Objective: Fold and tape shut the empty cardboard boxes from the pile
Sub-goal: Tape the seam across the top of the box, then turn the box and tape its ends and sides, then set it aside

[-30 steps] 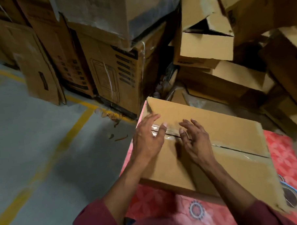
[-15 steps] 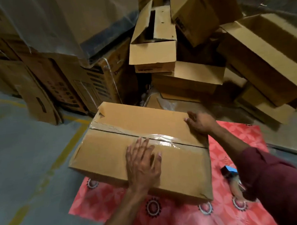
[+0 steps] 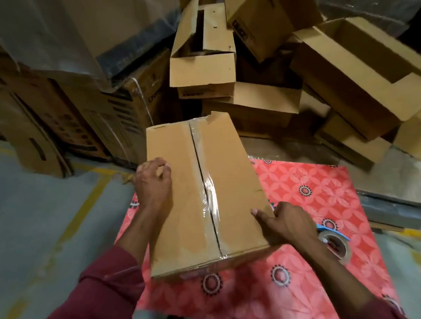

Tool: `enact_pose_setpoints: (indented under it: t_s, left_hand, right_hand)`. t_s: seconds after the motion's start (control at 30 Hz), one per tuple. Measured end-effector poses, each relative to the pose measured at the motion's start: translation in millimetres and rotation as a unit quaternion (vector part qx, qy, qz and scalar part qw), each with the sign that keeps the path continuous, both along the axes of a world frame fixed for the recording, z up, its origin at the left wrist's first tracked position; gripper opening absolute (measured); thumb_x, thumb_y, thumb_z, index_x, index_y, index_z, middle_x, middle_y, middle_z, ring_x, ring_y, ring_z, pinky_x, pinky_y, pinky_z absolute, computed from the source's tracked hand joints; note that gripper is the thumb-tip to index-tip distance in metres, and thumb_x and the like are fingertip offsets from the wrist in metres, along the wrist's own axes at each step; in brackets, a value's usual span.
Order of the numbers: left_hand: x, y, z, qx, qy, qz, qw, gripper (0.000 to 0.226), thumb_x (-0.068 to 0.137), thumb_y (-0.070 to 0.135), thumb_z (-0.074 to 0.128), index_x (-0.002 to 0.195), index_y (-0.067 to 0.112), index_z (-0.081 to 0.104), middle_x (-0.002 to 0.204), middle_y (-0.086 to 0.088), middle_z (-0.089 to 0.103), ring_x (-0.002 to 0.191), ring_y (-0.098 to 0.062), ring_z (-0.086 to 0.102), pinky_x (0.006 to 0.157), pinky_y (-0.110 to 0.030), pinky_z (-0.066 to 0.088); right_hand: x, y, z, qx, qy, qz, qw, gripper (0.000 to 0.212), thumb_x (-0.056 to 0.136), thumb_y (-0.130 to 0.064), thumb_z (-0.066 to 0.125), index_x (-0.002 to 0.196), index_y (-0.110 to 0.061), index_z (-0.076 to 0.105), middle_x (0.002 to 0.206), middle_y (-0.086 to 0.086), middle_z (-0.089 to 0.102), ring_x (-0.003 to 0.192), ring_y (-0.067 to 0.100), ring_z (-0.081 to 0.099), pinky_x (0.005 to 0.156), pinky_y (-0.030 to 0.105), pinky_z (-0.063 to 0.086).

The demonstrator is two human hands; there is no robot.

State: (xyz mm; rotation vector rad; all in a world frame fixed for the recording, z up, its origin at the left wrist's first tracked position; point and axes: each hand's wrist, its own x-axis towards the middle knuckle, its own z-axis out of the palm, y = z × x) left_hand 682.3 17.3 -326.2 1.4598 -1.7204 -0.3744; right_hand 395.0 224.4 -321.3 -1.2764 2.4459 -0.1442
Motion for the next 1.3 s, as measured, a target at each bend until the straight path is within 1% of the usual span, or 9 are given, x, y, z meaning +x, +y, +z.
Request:
enact_pose_setpoints:
  t_s: [0.1, 0.27, 0.4, 0.57, 0.73, 0.83, 0.93, 1.13, 1.3]
  left_hand:
    - [-2.3, 56.6, 4.7, 0.059, 0.000, -0.087, 0.995, 0.025, 0.089, 0.030, 0.064, 0.104, 0.017, 0.079, 0.119, -0.005, 0.076, 0.111, -0.025, 0.067, 0.101, -0.034, 0.049]
    - [-4.6, 137.8, -12.7, 0.048, -0.047, -0.245, 0.967, 0.027, 0.085, 0.038, 0.068, 0.105, 0.024, 0.080, 0.131, 0.000, 0.072, 0.125, -0.016, 0.063, 0.108, -0.039, 0.048]
    - [-15.2, 153.6, -11.9, 0.001, -0.089, -0.263, 0.961, 0.024, 0.086, 0.043, 0.065, 0.100, 0.030, 0.078, 0.128, 0.011, 0.072, 0.128, -0.015, 0.060, 0.111, -0.055, 0.037]
    - [-48.7, 142.4, -12.2, -0.026, -0.053, -0.312, 0.948, 0.025, 0.089, 0.036, 0.066, 0.104, 0.021, 0.079, 0.126, 0.001, 0.073, 0.121, -0.023, 0.066, 0.103, -0.053, 0.049]
    - [-110.1, 163.1, -16.9, 0.010, -0.191, -0.296, 0.936, 0.061, 0.094, 0.058, 0.049, 0.132, 0.016, 0.070, 0.151, -0.012, 0.056, 0.143, -0.030, 0.049, 0.118, -0.056, 0.037]
    - [-144.7, 175.9, -29.5, 0.066, -0.273, -0.273, 0.920, 0.083, 0.094, 0.074, 0.038, 0.152, 0.016, 0.052, 0.165, -0.018, 0.035, 0.156, -0.032, 0.026, 0.124, -0.060, 0.021]
    - [-158.5, 181.8, -37.3, 0.047, -0.388, -0.243, 0.888, 0.084, 0.095, 0.074, 0.032, 0.155, 0.017, 0.046, 0.169, -0.021, 0.025, 0.159, -0.034, 0.018, 0.123, -0.066, 0.012]
    - [-153.3, 183.8, -30.9, 0.031, -0.404, -0.233, 0.884, 0.071, 0.089, 0.059, 0.040, 0.144, 0.017, 0.059, 0.169, -0.020, 0.025, 0.157, -0.035, 0.022, 0.124, -0.064, 0.017]
    - [-161.1, 187.8, -27.8, 0.024, -0.363, -0.220, 0.905, 0.057, 0.086, 0.052, 0.050, 0.128, 0.018, 0.068, 0.164, -0.024, 0.035, 0.152, -0.039, 0.034, 0.122, -0.064, 0.024]
  right_hand:
    - [27.3, 16.8, 0.0, 0.018, -0.011, -0.024, 0.999, 0.085, 0.072, -0.099, 0.037, 0.077, -0.016, 0.053, 0.074, 0.006, 0.058, 0.082, 0.033, 0.064, 0.062, 0.037, 0.044]
    - [61.2, 26.6, -3.9, 0.030, -0.045, 0.011, 0.998, 0.092, 0.068, -0.102, 0.030, 0.071, -0.013, 0.055, 0.064, 0.004, 0.058, 0.066, 0.027, 0.056, 0.060, 0.038, 0.047]
    - [60.5, 39.9, -12.7, 0.003, -0.095, 0.026, 0.995, 0.098, 0.069, -0.104, 0.020, 0.070, -0.015, 0.060, 0.062, 0.003, 0.065, 0.064, 0.019, 0.061, 0.065, 0.042, 0.053]
    - [7.2, 70.4, -20.9, -0.038, -0.149, 0.003, 0.988, 0.043, 0.091, -0.068, 0.061, 0.071, -0.031, 0.065, 0.071, -0.005, 0.071, 0.070, 0.013, 0.067, 0.068, 0.037, 0.054]
    - [-90.9, 87.7, -55.7, -0.035, -0.093, -0.062, 0.993, 0.018, 0.088, -0.038, 0.077, 0.099, -0.024, 0.077, 0.089, -0.001, 0.076, 0.092, 0.025, 0.072, 0.074, 0.033, 0.053]
    - [-154.2, 90.3, -81.3, -0.018, -0.061, -0.104, 0.993, 0.039, 0.080, -0.019, 0.071, 0.120, -0.024, 0.073, 0.119, 0.007, 0.074, 0.110, 0.031, 0.068, 0.087, 0.038, 0.056]
    - [-195.8, 89.0, -107.7, 0.035, -0.045, -0.063, 0.996, 0.061, 0.073, -0.022, 0.075, 0.133, -0.023, 0.065, 0.126, 0.006, 0.072, 0.113, 0.030, 0.067, 0.086, 0.038, 0.057]
    - [-214.0, 81.6, -145.6, 0.084, -0.020, 0.039, 0.995, 0.024, 0.072, -0.024, 0.071, 0.095, -0.018, 0.069, 0.097, 0.012, 0.073, 0.092, 0.035, 0.069, 0.070, 0.037, 0.057]
    - [-219.9, 75.3, -149.6, 0.089, -0.026, 0.059, 0.994, 0.024, 0.078, -0.023, 0.070, 0.101, -0.018, 0.071, 0.099, 0.011, 0.070, 0.091, 0.033, 0.069, 0.066, 0.032, 0.050]
